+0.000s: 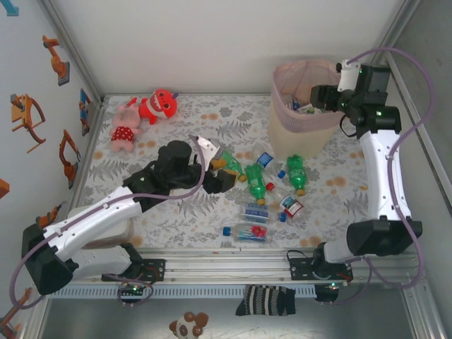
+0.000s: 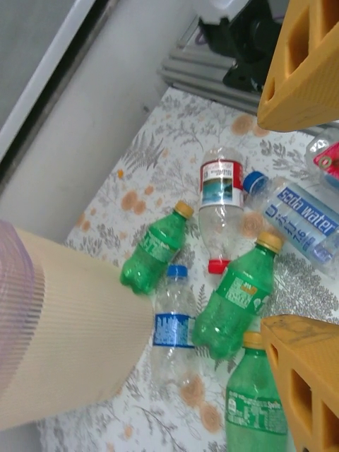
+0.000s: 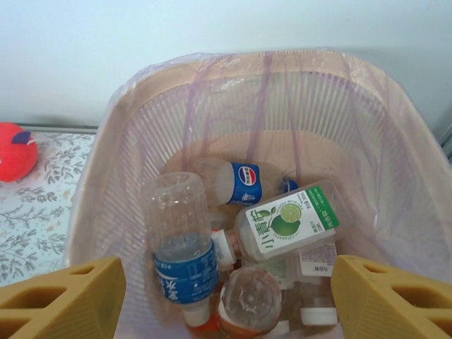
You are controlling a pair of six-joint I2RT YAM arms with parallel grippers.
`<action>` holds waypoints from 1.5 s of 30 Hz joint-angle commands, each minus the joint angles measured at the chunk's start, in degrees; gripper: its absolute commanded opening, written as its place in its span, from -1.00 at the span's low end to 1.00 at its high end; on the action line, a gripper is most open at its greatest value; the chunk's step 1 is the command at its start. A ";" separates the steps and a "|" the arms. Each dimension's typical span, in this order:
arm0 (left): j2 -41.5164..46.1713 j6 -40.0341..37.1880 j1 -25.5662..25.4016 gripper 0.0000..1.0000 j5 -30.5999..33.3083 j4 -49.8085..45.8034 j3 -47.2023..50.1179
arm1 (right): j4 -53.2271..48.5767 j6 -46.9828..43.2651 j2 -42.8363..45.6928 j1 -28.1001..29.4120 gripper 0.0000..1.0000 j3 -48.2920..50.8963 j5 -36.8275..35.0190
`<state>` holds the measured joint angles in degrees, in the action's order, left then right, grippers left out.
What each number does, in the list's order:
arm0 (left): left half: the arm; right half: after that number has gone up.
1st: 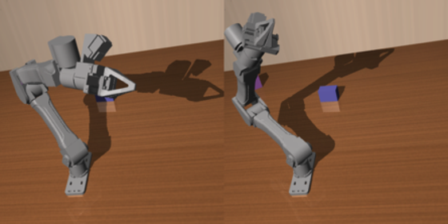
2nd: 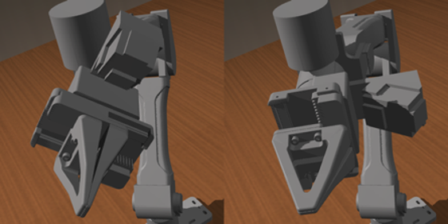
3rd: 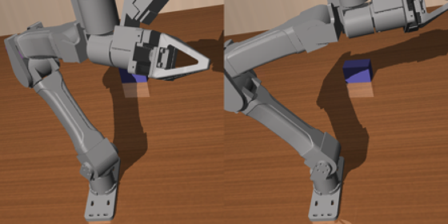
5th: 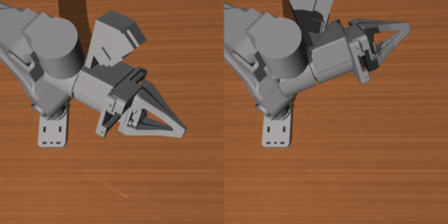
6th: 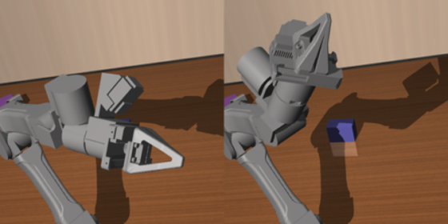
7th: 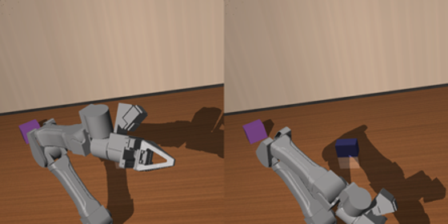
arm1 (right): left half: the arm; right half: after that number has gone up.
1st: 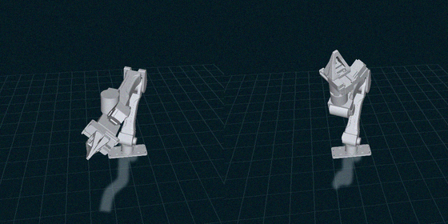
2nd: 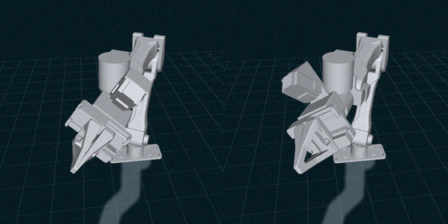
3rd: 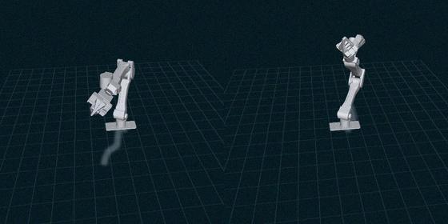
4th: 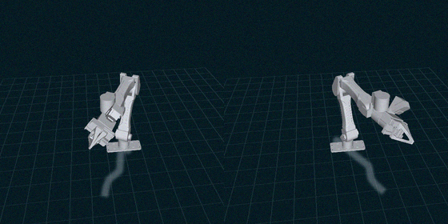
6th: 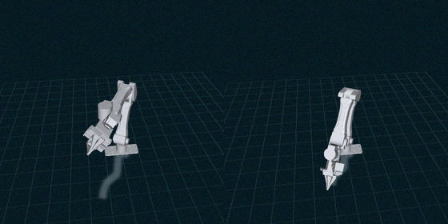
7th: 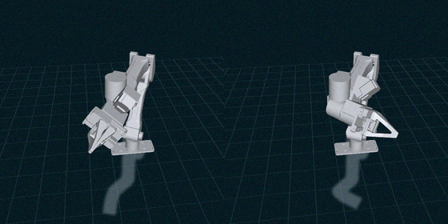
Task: Put the plastic bottles in the bin
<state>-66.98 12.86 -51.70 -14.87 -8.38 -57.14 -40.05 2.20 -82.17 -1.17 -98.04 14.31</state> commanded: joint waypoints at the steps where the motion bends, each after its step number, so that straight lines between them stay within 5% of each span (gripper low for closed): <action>1: -3.46 3.11 0.32 0.34 4.55 -3.52 -3.49 | 2.75 2.08 4.85 -0.32 0.51 3.61 1.27; 11: -16.41 18.45 2.75 0.33 15.27 -9.86 -9.90 | 3.62 4.44 18.85 -0.32 0.51 16.71 1.60; 19: -30.03 36.64 6.84 0.54 21.09 -15.88 -19.06 | 0.65 4.45 26.98 -0.31 0.50 26.03 0.29; 29: -41.65 53.99 10.35 0.67 17.69 -15.22 -24.70 | -3.25 3.19 31.29 -0.31 0.50 28.91 -1.01; 45: -49.68 70.98 11.15 0.59 7.58 2.52 -18.22 | -5.88 2.25 33.63 -0.26 0.50 27.46 -0.88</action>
<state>-115.70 78.91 -40.84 -4.38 -9.39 -76.34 -44.77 5.69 -49.32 -1.17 -69.34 14.00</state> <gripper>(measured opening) 0.801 0.751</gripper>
